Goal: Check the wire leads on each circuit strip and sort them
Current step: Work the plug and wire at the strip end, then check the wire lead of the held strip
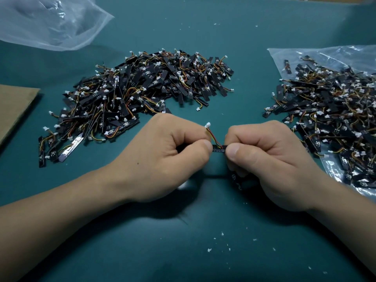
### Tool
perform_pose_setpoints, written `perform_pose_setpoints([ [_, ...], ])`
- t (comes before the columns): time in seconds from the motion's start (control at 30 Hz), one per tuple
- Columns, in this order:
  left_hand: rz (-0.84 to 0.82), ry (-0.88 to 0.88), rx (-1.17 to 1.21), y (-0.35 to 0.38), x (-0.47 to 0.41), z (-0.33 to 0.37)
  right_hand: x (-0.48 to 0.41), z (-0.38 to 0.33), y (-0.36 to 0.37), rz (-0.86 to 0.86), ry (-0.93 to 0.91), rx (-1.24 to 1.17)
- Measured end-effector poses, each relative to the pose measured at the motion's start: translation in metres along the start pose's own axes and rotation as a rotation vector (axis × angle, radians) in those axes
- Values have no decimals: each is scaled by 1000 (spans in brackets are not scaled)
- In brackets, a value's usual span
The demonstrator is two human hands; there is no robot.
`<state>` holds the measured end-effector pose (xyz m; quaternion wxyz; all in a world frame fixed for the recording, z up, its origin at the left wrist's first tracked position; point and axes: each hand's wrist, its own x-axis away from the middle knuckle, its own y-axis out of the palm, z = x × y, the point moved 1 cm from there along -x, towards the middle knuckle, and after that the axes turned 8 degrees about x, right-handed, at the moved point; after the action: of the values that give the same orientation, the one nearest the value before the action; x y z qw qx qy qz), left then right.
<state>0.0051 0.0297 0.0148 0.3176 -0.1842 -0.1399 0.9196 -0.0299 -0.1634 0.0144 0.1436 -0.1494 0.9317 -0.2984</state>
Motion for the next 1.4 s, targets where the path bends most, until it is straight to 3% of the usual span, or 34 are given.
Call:
perform_pose_setpoints([
  [1.03, 107, 54, -83, 1, -1, -1, -1, 0, 3, 55, 9, 26],
  [1.27, 224, 58, -167, 4, 1, 1, -1, -1, 4, 80, 6, 94],
  [1.4, 185, 98, -125, 1, 3, 0, -1, 1, 3, 41, -4, 70],
])
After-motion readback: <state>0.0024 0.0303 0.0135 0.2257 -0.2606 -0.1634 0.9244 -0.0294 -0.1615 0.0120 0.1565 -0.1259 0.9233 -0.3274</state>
